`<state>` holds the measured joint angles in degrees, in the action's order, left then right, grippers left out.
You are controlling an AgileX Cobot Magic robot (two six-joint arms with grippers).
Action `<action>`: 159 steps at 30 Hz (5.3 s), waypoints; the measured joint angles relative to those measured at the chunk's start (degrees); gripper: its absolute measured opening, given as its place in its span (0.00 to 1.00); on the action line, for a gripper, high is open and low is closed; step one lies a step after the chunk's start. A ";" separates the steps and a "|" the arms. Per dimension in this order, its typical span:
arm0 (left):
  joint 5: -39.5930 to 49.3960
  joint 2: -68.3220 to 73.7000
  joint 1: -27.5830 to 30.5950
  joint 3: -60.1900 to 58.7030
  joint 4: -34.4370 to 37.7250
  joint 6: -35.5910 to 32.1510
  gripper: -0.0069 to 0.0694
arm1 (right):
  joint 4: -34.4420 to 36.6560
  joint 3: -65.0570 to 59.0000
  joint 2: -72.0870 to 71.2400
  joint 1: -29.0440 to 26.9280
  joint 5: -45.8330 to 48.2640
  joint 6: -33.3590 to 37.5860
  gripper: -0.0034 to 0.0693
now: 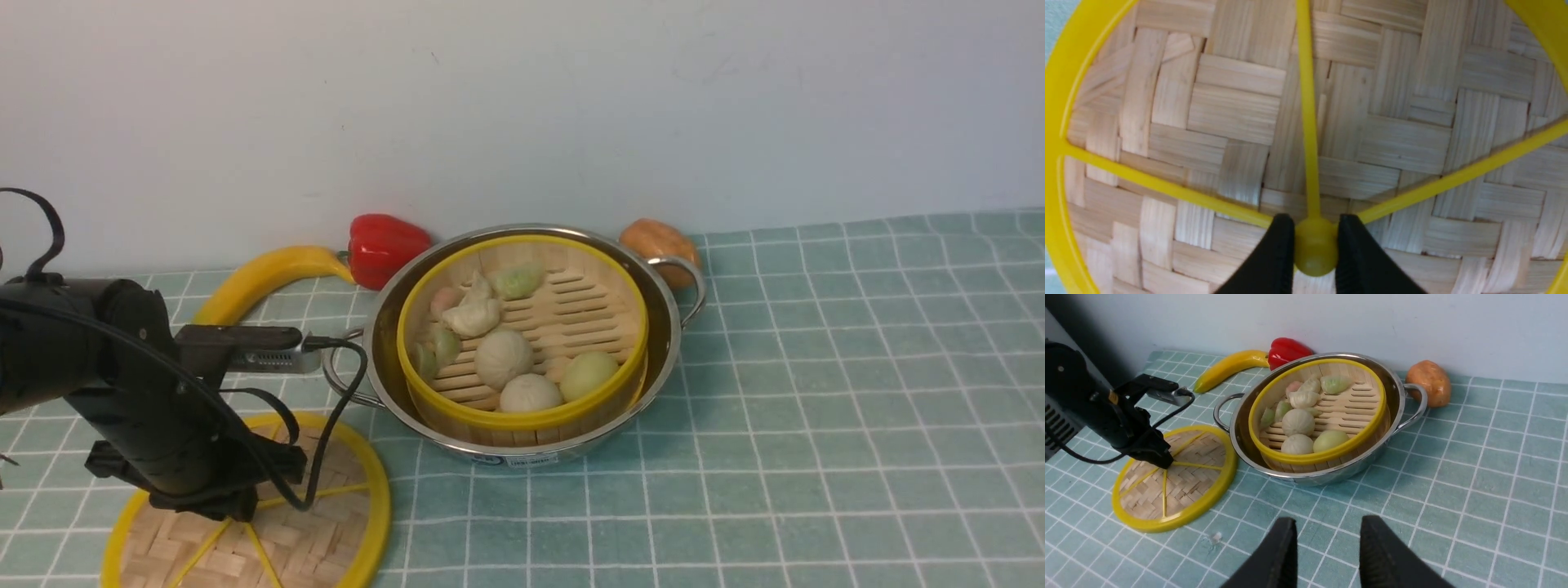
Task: Place the steamer in the pot on the blue tablecloth, and put the lid on the steamer.
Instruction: 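Grasp the bamboo steamer lid lying on the table by its centre knob, then place the yellow bamboo steamer lid onto the steamer in the pot with the left gripper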
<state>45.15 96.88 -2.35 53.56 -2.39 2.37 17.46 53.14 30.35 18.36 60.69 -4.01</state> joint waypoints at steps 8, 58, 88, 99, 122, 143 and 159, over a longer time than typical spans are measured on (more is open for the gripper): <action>16.35 -3.77 5.22 11.41 -12.15 3.31 0.24 | -2.88 -0.10 0.00 0.00 4.59 -0.12 0.38; 25.25 14.09 -25.03 65.61 -2.83 0.25 0.24 | -2.37 -0.10 0.00 0.00 8.27 -1.50 0.38; 25.20 25.55 -24.07 61.54 -0.84 -4.10 0.24 | -1.64 -0.10 0.00 0.00 9.80 -1.55 0.38; 24.95 27.51 -23.69 61.54 -1.01 -4.45 0.24 | -1.41 -0.10 0.00 0.00 9.80 -1.55 0.38; 21.51 28.44 -23.69 61.54 0.03 -4.49 0.24 | -1.41 -0.10 0.00 0.00 9.80 -2.47 0.38; 22.39 29.14 -23.69 63.96 -0.14 -4.49 0.24 | -1.41 -0.10 0.00 0.00 9.80 -2.92 0.38; 22.01 30.42 -23.69 64.01 -0.14 -4.52 0.24 | -1.41 -0.10 0.00 0.00 9.80 -2.98 0.38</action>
<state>67.16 127.31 -26.04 117.58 -2.53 -2.15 16.05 53.04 30.35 18.36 70.49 -6.99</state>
